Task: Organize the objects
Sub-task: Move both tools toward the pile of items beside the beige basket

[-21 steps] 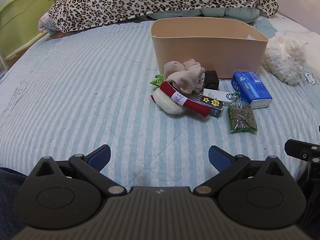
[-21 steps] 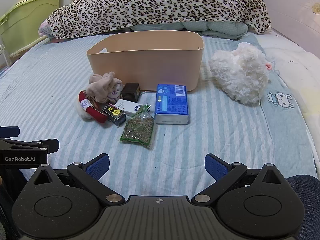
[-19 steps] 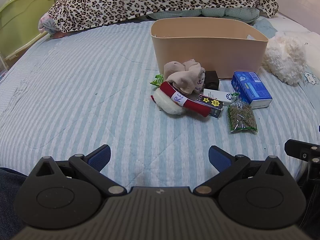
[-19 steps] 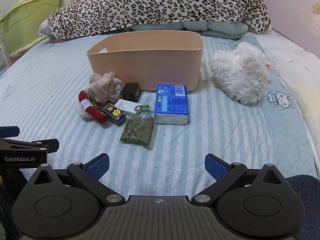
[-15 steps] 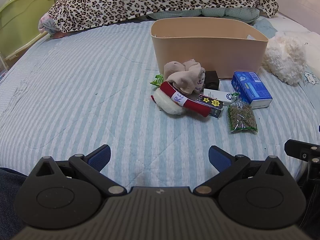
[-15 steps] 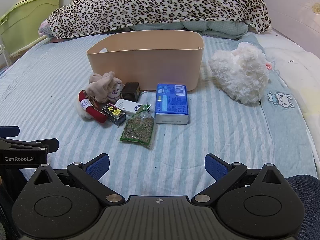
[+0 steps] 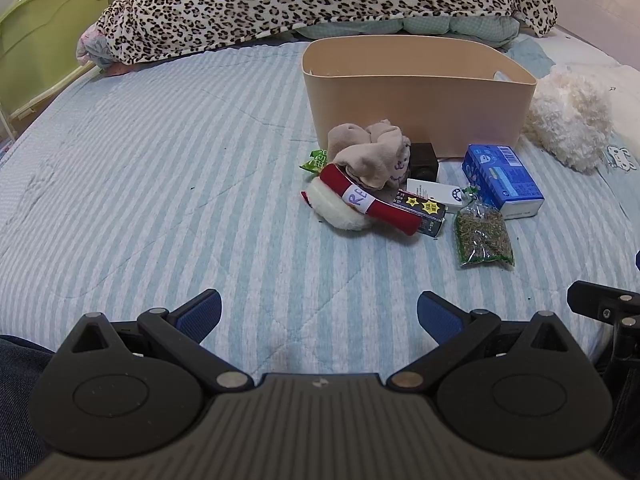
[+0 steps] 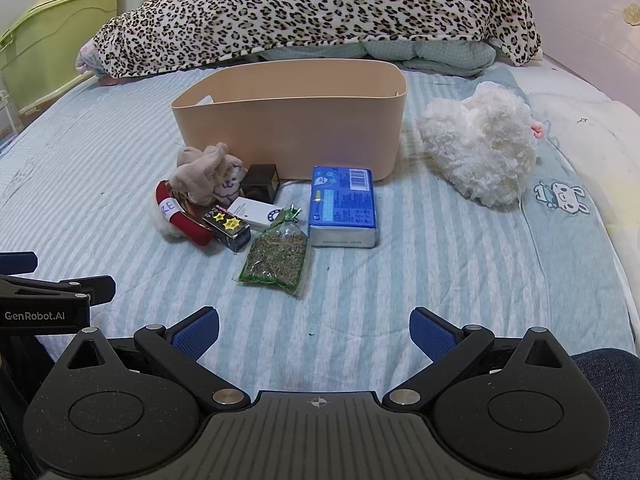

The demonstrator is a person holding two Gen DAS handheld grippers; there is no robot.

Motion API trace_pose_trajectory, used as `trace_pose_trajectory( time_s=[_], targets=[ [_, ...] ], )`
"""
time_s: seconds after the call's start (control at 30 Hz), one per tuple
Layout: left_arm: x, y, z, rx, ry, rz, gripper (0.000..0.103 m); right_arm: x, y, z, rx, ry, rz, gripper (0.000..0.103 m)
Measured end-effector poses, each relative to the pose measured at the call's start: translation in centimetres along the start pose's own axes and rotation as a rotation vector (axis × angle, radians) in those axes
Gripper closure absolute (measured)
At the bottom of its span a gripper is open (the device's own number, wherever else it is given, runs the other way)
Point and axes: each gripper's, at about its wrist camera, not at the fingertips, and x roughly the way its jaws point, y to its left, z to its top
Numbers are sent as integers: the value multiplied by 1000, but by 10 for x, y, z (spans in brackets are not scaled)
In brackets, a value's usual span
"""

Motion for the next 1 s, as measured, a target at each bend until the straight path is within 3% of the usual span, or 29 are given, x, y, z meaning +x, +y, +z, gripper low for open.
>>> trace_pose_trajectory(
  time_s=[1.0],
  targets=[
    [12,8,10,-32,7,-9,0,11,3,8,4,3,19,0]
  ],
)
